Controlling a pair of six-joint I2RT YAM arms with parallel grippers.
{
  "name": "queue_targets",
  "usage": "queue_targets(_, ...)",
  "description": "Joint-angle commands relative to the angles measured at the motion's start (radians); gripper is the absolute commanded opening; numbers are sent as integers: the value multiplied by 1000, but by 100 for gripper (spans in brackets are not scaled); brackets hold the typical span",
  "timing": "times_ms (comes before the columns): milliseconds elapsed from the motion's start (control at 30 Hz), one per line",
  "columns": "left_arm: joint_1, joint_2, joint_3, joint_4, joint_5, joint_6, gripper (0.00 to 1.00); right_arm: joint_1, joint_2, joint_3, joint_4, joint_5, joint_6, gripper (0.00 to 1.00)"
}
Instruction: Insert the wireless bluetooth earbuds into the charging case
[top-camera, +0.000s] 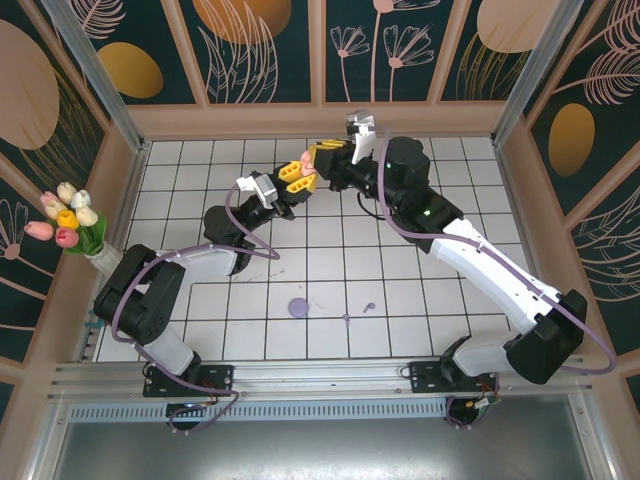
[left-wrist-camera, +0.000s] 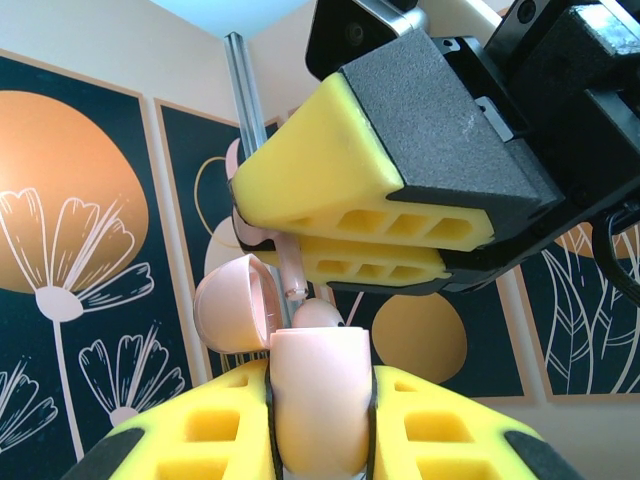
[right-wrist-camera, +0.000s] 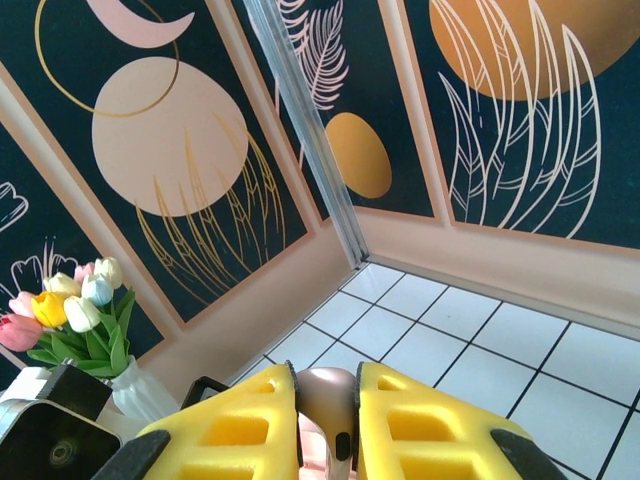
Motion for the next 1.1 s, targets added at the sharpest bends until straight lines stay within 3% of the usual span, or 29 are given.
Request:
queue_targets(0,-3,6,23,132,8,-12,0,5,5,-9,32,-30,-17,16)
queue_targets(1067,-3,11,19,124,-3,-1,0,24,-15,-40,7,-54,-24,15)
